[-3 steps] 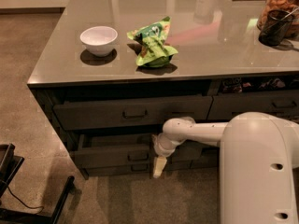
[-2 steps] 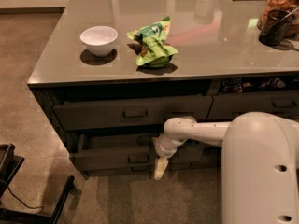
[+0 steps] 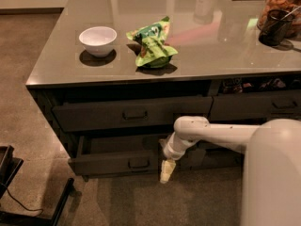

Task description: Open middle drawer

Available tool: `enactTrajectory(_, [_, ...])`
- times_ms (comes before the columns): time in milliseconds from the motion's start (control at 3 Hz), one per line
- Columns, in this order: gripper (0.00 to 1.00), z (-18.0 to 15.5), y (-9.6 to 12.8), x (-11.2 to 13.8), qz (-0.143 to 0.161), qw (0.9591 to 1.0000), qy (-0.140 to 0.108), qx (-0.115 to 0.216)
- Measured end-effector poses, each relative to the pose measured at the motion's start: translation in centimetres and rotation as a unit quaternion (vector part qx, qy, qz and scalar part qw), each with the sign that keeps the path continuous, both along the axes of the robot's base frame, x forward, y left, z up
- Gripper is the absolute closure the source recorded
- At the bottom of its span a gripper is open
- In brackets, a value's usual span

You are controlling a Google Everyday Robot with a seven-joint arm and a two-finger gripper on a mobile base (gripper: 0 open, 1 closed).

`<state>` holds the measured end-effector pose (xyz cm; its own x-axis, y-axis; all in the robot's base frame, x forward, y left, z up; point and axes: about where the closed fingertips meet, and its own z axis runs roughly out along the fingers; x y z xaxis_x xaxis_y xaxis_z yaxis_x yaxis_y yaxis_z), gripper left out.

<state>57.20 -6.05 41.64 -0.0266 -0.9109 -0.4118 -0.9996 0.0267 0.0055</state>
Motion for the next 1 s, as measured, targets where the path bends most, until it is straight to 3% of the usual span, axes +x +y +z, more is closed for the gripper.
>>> enactTrajectory(333, [0.0, 0.5, -0.6, -1.6, -0.007, 0.9995, 0.026, 0.014])
enactTrajectory(667, [0.0, 0.0, -1.2, -3.7, -0.014, 0.997, 0.071, 0.027])
enactTrajectory(1000, [0.0, 0.0, -1.5, -4.6, -0.018, 0.995, 0.094, 0.031])
